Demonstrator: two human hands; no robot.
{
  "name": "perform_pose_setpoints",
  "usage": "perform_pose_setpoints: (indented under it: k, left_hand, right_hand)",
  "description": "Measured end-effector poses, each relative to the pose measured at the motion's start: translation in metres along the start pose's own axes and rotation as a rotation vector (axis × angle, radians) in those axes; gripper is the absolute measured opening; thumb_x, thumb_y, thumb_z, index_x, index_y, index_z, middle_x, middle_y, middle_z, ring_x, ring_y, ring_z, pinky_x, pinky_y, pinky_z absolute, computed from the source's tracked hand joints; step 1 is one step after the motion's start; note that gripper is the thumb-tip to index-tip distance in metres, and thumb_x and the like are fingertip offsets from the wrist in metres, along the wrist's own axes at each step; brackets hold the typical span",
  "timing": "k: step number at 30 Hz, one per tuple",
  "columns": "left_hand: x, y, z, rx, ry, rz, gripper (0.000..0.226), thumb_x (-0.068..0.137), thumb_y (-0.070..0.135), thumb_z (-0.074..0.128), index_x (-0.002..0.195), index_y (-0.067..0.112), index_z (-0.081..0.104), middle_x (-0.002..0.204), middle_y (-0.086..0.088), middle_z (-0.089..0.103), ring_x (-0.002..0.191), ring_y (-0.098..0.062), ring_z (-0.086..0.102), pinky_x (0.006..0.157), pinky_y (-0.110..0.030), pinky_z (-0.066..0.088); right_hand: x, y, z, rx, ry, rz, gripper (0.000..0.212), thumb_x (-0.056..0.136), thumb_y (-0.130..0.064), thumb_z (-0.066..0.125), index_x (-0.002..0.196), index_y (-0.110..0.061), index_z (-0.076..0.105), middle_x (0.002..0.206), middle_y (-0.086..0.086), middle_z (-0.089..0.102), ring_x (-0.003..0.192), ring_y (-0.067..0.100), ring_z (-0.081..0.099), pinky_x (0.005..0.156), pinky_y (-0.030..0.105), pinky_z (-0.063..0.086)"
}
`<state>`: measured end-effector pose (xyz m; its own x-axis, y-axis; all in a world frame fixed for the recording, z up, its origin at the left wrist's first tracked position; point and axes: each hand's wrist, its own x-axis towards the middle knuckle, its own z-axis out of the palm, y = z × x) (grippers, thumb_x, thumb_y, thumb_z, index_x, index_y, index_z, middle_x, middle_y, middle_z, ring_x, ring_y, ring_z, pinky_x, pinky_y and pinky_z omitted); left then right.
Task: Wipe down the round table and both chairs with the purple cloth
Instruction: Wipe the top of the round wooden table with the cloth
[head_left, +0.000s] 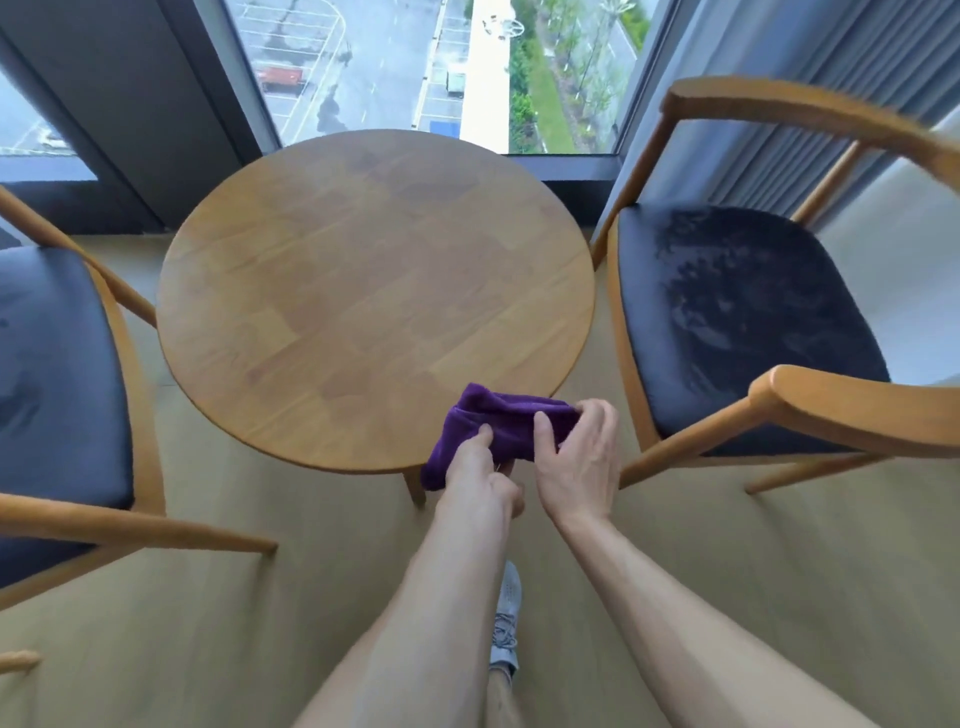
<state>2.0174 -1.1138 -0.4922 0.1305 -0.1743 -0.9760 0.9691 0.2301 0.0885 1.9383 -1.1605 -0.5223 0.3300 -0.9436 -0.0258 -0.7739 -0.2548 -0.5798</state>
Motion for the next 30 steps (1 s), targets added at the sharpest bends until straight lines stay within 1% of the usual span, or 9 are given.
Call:
perform_pose_setpoints:
  k: [4, 6, 10, 12, 15, 17, 19, 22, 30]
  left_hand:
    - [0.002, -0.007, 0.005, 0.061, 0.009, -0.008, 0.030, 0.088, 0.023, 0.075, 0.116, 0.018, 0.067, 0.106, -0.003, 0.073, 0.101, -0.019, 0.066, 0.105, -0.041, 0.043]
    - [0.003, -0.007, 0.005, 0.135, 0.030, 0.001, 0.027, 0.089, 0.027, 0.074, 0.111, 0.014, 0.069, 0.112, -0.004, 0.073, 0.103, -0.019, 0.065, 0.100, -0.037, 0.045]
    - [-0.010, -0.001, -0.006, 0.516, -0.042, 0.049, 0.026, 0.100, 0.029, 0.059, 0.116, 0.010, 0.066, 0.117, -0.011, 0.070, 0.113, -0.026, 0.064, 0.107, -0.044, 0.043]
    - [-0.019, 0.008, -0.015, 0.788, -0.106, 0.141, 0.021, 0.101, 0.017, 0.052, 0.111, 0.006, 0.066, 0.105, -0.014, 0.072, 0.098, -0.029, 0.068, 0.091, -0.043, 0.052]
    - [-0.025, 0.035, -0.016, 1.069, -0.059, 0.625, 0.017, 0.091, 0.008, 0.055, 0.088, 0.006, 0.072, 0.077, -0.009, 0.073, 0.070, -0.027, 0.067, 0.064, -0.033, 0.054]
    - [-0.018, 0.052, -0.005, 1.274, 0.081, 1.127, 0.024, 0.093, 0.015, 0.052, 0.097, 0.015, 0.075, 0.096, -0.008, 0.076, 0.093, -0.028, 0.068, 0.082, -0.037, 0.055]
    - [-0.007, 0.062, 0.006, 1.634, 0.092, 1.367, 0.035, 0.104, 0.026, 0.042, 0.130, 0.020, 0.063, 0.137, -0.005, 0.062, 0.130, -0.024, 0.051, 0.109, -0.039, 0.038]
    - [0.023, 0.067, 0.009, 1.983, 0.107, 1.342, 0.049, 0.108, 0.041, 0.024, 0.151, 0.022, 0.039, 0.163, 0.005, 0.029, 0.152, -0.014, 0.021, 0.124, -0.041, 0.010]
    - [0.046, 0.056, 0.000, 2.040, 0.248, 1.410, 0.058, 0.105, 0.047, 0.016, 0.156, 0.024, 0.028, 0.166, 0.008, 0.017, 0.154, -0.012, 0.012, 0.124, -0.038, 0.011]
  right_hand:
    - [0.007, -0.001, 0.005, 0.429, -0.481, 0.606, 0.058, 0.077, -0.067, 0.067, 0.102, -0.015, 0.063, 0.102, 0.002, 0.065, 0.098, 0.024, 0.061, 0.081, 0.033, 0.046]
    - [0.008, -0.005, 0.015, 0.674, -0.581, 0.685, 0.048, 0.073, -0.055, 0.079, 0.098, -0.017, 0.067, 0.096, -0.001, 0.070, 0.091, 0.017, 0.063, 0.073, 0.029, 0.045]
    - [0.022, -0.024, 0.034, 0.954, -0.502, 0.769, 0.051, 0.072, -0.026, 0.088, 0.114, -0.012, 0.064, 0.103, 0.014, 0.074, 0.091, 0.031, 0.072, 0.076, 0.042, 0.060]
    - [0.029, -0.031, 0.038, 1.033, -0.452, 0.813, 0.054, 0.073, -0.022, 0.087, 0.119, -0.012, 0.061, 0.108, 0.016, 0.072, 0.093, 0.034, 0.072, 0.084, 0.051, 0.059]
    - [0.029, -0.034, 0.048, 1.119, -0.372, 0.838, 0.050, 0.077, -0.019, 0.084, 0.120, -0.014, 0.058, 0.111, 0.015, 0.072, 0.090, 0.033, 0.072, 0.074, 0.049, 0.061]
    - [0.026, -0.033, 0.054, 1.156, -0.313, 0.842, 0.047, 0.079, -0.021, 0.083, 0.119, -0.017, 0.058, 0.111, 0.012, 0.071, 0.094, 0.034, 0.072, 0.076, 0.054, 0.060]
    - [0.024, -0.029, 0.061, 1.120, -0.252, 0.827, 0.050, 0.078, -0.028, 0.083, 0.120, -0.019, 0.057, 0.112, 0.009, 0.070, 0.097, 0.034, 0.070, 0.082, 0.056, 0.059]
    - [0.026, -0.025, 0.071, 1.032, -0.169, 0.763, 0.052, 0.078, -0.036, 0.082, 0.119, -0.015, 0.057, 0.110, 0.008, 0.070, 0.097, 0.028, 0.069, 0.088, 0.047, 0.058]
    - [0.088, -0.011, 0.059, 0.804, -0.086, 0.691, 0.060, 0.084, -0.047, 0.073, 0.126, -0.012, 0.048, 0.110, 0.003, 0.061, 0.088, 0.021, 0.059, 0.075, 0.027, 0.046]
